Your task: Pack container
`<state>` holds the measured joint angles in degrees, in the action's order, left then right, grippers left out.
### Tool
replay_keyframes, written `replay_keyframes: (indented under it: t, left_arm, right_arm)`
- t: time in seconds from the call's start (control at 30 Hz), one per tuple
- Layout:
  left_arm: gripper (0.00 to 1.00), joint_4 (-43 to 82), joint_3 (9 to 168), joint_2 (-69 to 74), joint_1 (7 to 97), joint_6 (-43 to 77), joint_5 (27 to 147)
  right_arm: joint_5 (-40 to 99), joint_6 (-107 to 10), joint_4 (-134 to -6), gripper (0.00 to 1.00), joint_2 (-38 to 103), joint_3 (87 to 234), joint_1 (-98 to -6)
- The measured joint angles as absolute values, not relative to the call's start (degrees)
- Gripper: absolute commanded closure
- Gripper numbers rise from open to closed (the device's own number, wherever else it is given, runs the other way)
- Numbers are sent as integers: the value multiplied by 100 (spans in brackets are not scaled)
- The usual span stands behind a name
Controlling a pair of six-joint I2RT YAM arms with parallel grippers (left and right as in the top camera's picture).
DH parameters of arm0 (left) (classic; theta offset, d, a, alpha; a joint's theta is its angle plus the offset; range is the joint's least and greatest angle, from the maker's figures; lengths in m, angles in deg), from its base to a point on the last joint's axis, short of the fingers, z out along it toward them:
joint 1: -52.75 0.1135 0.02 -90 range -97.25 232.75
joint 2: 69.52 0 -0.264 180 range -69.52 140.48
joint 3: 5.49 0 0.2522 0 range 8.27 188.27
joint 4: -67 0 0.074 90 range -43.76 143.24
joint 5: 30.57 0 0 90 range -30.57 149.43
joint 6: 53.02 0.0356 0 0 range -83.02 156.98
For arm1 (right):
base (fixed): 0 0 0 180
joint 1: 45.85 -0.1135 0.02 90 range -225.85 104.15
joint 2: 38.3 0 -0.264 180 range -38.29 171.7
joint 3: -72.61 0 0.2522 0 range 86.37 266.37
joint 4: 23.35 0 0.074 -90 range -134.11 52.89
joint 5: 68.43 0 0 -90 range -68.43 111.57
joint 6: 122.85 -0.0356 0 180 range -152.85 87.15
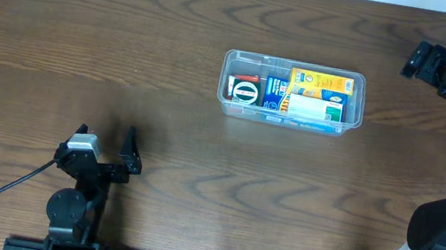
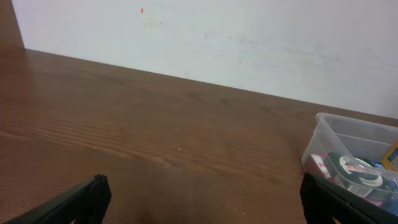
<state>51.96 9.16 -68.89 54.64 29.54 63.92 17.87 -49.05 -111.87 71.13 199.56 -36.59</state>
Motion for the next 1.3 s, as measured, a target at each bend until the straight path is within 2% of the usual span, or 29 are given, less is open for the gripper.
replay_keyframes:
  t: [0.37,0.6,0.73,0.87,1.07,1.3]
  left_arm:
    - [2,5196,918,-6889,5464,2954,6392]
    - [2,5196,918,-6889,5464,2954,6392]
    - [2,5196,918,-6889,5464,2954,6392]
    - [2,5192,922,-6889,5464,2954,6394]
    - [2,5181,929,-6889,5464,2954,6394]
    - [2,5174,931,-6889,5464,2954,6396]
  right_arm:
    - [1776,-4905,-11231,1,6960,19956,-3696]
    - [1555,-4901,-11122,1,5636,19940,-4306]
    - [1389,-4750,-10140,1,4759,19774,-4723]
    - [1319,-4521,-8811,1,3867,18994,-4955]
    - [1404,-4394,-6363,1,2565,16845,-4975]
    - [1688,-4372,-4923,1,895,14362,-4975]
